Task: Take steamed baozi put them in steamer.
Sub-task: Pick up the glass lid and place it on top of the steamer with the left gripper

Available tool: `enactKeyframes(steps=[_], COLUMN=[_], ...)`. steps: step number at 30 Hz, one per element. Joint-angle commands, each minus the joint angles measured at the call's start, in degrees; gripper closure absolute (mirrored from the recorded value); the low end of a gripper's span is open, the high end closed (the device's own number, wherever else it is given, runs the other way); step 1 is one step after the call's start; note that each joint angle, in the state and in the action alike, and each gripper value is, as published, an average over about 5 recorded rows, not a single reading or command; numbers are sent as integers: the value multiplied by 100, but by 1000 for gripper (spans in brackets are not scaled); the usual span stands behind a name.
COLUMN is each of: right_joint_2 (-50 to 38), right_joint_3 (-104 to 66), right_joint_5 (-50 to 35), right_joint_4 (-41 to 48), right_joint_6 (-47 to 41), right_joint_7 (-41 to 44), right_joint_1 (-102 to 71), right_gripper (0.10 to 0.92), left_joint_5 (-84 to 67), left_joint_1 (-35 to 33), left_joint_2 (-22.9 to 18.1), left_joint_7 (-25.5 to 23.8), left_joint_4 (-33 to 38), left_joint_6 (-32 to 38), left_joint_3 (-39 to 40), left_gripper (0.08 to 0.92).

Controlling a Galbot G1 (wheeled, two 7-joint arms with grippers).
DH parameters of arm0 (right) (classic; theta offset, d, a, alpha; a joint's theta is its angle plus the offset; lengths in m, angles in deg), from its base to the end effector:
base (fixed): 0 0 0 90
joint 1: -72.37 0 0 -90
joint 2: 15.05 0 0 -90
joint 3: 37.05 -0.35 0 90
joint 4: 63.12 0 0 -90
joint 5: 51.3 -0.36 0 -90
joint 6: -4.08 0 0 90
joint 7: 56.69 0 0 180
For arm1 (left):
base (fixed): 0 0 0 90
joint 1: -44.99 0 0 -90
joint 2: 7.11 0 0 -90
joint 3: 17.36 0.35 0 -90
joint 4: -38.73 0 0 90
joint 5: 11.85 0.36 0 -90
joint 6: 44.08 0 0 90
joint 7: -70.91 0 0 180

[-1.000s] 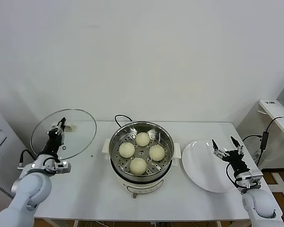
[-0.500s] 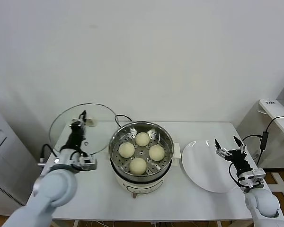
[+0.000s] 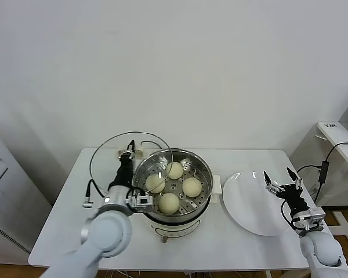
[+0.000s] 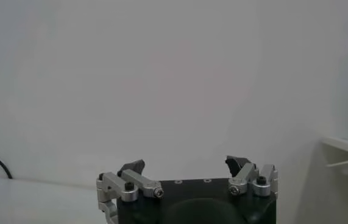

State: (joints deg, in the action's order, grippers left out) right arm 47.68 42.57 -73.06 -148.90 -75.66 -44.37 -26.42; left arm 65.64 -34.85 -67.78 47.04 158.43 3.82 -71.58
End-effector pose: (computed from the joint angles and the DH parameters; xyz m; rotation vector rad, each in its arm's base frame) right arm 0.3024 -0.2300 -0.3554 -0.0575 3.1144 -0.1919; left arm 0.2919 -0.0753 -0.1907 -0.0192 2.1753 2.2255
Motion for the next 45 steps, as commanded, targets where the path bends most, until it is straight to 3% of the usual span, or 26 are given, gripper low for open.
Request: enactKeyframes(steps=[1, 18, 45], right_joint_2=[24, 76, 103], right_joint_3=[0, 32, 78], right_joint_5=[31, 100, 192], right_joint_4=[50, 181, 360], right_joint_6=[13, 34, 77], right_joint_7=[5, 22, 44], right_joint_1=[15, 74, 151], right_gripper=[203, 203, 203], left_joint_5=[979, 1606, 1651], left_joint_1=[96, 36, -223], left_joint_2=[-976, -1764, -2094], left_joint_7=[-154, 77, 178], left_joint_4=[-370, -1139, -1367], left_joint_6=[-290, -290, -290], left_joint_3=[396, 532, 802], left_gripper=[886, 886, 886])
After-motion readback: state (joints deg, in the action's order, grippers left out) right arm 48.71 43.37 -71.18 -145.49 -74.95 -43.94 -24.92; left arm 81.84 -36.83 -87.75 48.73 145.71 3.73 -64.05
